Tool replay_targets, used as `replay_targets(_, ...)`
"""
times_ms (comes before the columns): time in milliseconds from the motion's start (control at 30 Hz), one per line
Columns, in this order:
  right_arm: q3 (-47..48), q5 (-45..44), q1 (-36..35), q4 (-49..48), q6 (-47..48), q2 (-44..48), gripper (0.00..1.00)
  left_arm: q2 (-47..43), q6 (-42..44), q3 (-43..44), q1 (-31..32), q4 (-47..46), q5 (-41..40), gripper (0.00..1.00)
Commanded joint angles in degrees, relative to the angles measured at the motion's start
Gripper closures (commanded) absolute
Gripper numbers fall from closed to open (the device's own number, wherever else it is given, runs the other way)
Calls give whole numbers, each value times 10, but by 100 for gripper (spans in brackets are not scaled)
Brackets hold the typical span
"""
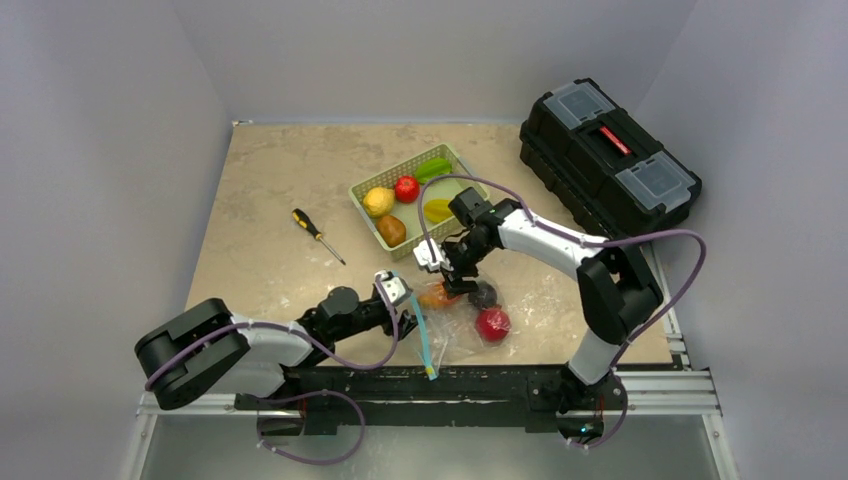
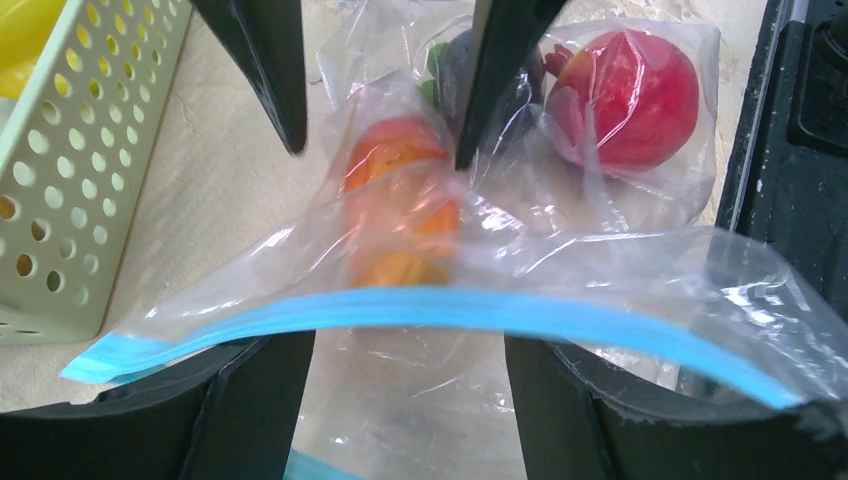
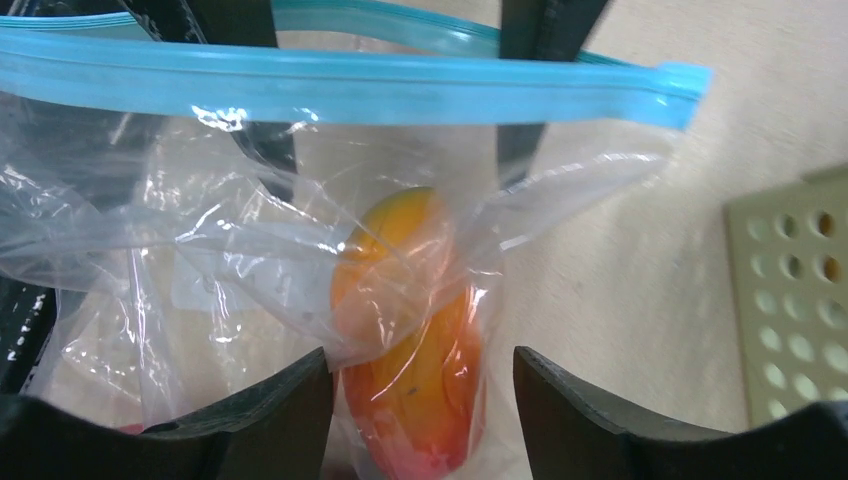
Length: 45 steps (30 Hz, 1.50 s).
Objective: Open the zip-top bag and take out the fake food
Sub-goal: Pick up the fake fruit from the zipper food storage bag.
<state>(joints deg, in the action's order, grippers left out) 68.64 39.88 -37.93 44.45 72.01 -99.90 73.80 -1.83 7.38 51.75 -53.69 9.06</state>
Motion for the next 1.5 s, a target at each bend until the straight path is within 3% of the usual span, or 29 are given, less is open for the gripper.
replay_targets(0, 5, -32, 7, 10, -2, 48, 35, -13, 16, -5, 4, 5, 17, 32)
replay_targets(300, -21, -83, 23, 11, 7, 59, 39, -31, 58, 13, 4, 34, 41, 37)
replay_targets(567, -27, -100, 24, 1, 6, 31, 50, 9, 83, 52, 8, 60, 39, 43)
replay_targets(733, -25, -99, 18, -1, 6, 12, 62, 37, 98, 71, 12, 59, 6, 46)
replay_targets(1200, -17, 4, 9, -36, -19, -3, 89, 91, 111, 91, 13, 39, 12, 39)
replay_targets(1467, 4, 39, -7, -5, -20, -25, 94, 111, 102, 102, 17, 29, -19, 37)
